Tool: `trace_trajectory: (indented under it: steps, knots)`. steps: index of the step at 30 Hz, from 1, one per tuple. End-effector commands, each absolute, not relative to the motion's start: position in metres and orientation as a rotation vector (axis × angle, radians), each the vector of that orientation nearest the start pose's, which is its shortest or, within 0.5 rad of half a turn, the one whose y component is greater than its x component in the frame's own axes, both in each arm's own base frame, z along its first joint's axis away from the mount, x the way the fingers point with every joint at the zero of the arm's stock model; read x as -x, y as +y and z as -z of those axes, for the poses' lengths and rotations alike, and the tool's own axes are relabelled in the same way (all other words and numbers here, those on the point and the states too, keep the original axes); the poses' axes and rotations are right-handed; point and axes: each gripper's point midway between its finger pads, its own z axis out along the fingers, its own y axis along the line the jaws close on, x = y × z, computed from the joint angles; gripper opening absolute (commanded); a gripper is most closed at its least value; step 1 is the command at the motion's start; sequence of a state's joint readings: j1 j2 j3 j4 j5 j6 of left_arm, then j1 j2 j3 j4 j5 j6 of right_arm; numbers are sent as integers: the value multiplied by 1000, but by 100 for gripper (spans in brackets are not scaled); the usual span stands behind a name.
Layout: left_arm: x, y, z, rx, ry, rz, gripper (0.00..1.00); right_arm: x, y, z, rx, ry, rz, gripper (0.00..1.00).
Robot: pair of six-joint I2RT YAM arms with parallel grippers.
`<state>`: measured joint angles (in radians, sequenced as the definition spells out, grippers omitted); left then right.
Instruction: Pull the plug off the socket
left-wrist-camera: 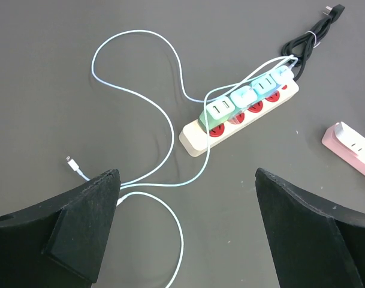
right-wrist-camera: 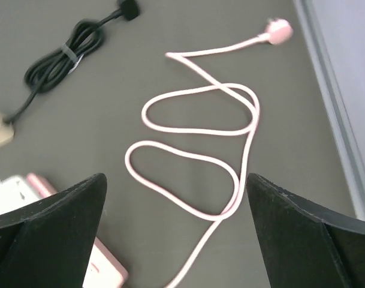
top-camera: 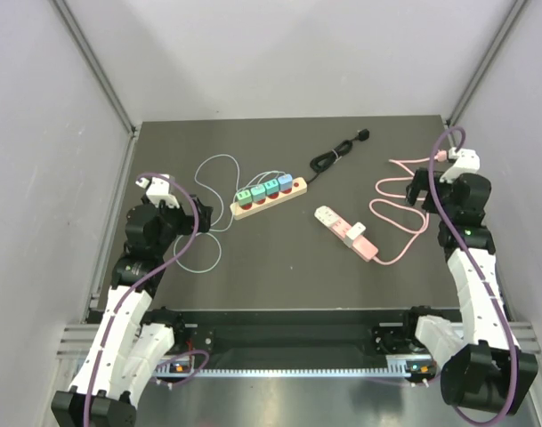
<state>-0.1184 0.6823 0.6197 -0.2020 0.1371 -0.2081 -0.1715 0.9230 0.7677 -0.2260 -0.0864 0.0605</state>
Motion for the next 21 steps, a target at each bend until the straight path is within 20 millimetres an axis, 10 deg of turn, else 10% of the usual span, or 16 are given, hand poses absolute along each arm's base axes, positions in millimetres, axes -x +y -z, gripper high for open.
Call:
trace_trajectory:
  steps: [1, 7, 21]
  knots:
    - [-289, -72, -254, -41, 1745, 384, 99, -324, -15, -247, 121, 1854, -55, 100]
    - [-285, -83, -256, -77, 1742, 436, 99, -276, 59, -214, 867, 1711, -265, 100]
    - [-286, -181, -259, 160, 1806, 1253, 92, -257, 61, -174, 1033, 1727, -256, 100]
